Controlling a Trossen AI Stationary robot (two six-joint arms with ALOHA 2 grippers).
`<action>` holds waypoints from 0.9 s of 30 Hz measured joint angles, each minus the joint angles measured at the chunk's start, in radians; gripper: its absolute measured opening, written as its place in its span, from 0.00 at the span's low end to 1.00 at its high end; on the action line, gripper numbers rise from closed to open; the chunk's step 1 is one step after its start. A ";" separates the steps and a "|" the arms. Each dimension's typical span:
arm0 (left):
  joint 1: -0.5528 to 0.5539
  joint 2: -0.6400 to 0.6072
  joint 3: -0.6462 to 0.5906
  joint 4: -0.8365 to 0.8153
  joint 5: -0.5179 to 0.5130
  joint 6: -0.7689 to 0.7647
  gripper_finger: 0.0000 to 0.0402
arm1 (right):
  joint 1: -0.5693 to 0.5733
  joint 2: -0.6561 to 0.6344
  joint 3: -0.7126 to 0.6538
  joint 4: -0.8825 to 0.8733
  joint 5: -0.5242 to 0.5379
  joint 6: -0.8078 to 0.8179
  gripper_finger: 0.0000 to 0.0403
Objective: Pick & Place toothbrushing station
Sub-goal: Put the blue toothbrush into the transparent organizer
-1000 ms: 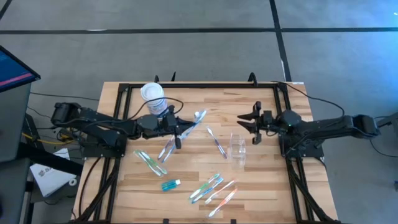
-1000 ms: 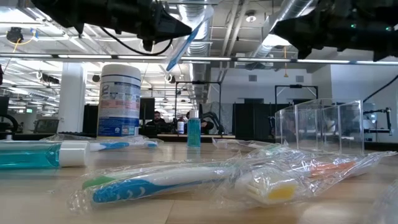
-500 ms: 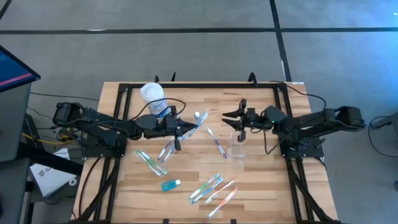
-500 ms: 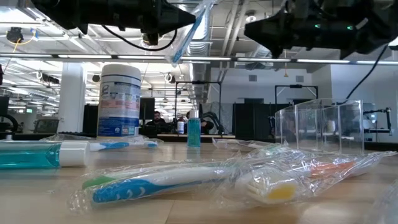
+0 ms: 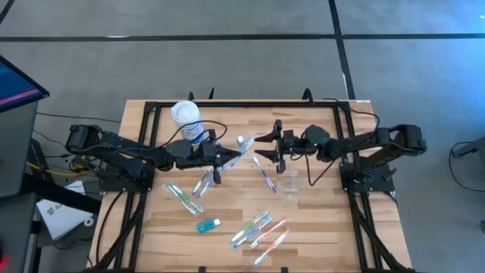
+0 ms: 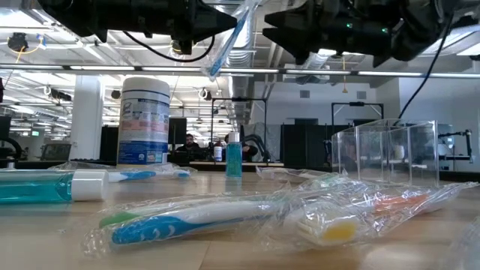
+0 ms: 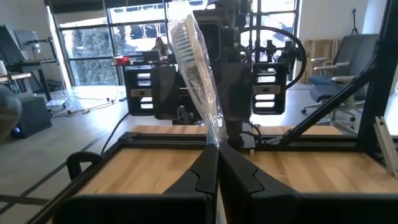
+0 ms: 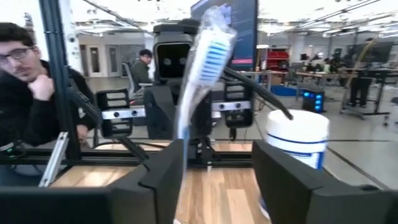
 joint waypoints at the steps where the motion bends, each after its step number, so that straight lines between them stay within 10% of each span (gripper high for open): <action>1: 0.000 0.000 0.000 0.001 0.000 0.006 0.00 | 0.000 0.009 0.012 0.001 -0.011 0.000 0.50; 27: -0.001 0.000 0.000 -0.005 -0.004 0.011 0.00 | 0.045 0.090 0.131 0.000 -0.018 0.012 0.47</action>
